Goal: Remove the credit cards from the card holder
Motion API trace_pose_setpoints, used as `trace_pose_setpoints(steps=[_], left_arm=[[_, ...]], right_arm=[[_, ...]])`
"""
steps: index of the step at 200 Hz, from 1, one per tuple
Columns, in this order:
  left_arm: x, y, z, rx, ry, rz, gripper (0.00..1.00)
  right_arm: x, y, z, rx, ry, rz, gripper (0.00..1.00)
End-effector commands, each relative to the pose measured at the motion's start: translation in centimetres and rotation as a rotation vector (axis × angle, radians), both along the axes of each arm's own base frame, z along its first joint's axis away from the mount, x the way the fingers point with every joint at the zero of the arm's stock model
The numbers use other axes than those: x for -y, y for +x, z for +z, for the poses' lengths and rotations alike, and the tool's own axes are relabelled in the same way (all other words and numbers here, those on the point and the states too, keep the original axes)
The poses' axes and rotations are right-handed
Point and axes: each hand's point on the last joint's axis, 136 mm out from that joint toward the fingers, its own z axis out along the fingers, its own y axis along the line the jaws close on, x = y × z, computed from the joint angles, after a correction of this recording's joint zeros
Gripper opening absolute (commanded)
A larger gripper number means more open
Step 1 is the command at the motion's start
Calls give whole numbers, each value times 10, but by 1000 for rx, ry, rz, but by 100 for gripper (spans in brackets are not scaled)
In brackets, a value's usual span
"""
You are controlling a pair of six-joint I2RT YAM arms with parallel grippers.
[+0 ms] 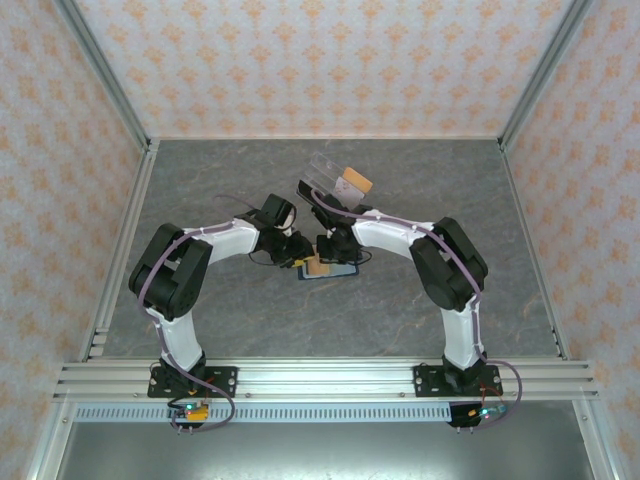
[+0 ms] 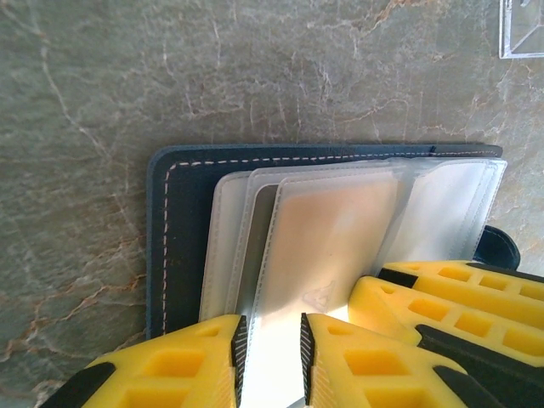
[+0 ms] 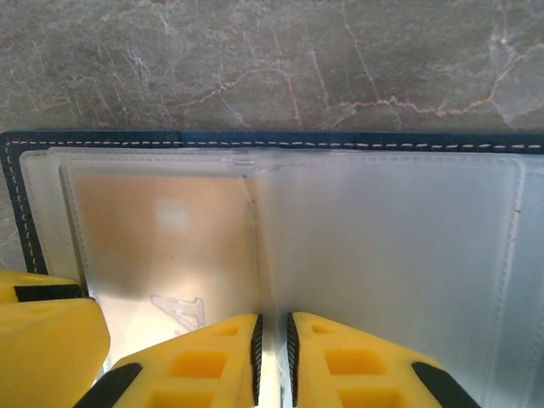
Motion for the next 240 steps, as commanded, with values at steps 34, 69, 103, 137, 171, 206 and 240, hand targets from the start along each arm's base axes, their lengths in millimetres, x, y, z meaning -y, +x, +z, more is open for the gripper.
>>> trace_pose_setpoints(steps=[34, 69, 103, 137, 171, 206, 240], left_arm=[[-1, -2, -7, -25, 28, -14, 28], [6, -2, -2, 0, -10, -52, 30], [10, -3, 0, 9, -28, -89, 30], [5, -4, 0, 18, 28, -118, 31], [-5, -8, -2, 9, 97, -136, 31], [-10, -14, -2, 2, 119, -144, 31], [2, -13, -1, 11, 72, -153, 31]], right_arm=[[16, -14, -33, -117, 23, -53, 18], [17, -14, -34, -129, 39, -66, 17], [17, -13, -33, -133, 51, -73, 17], [18, -12, -33, -135, 59, -78, 17], [21, -11, -34, -136, 53, -88, 14], [27, -10, -37, -129, 18, -90, 10], [28, -10, -39, -129, 8, -89, 10]])
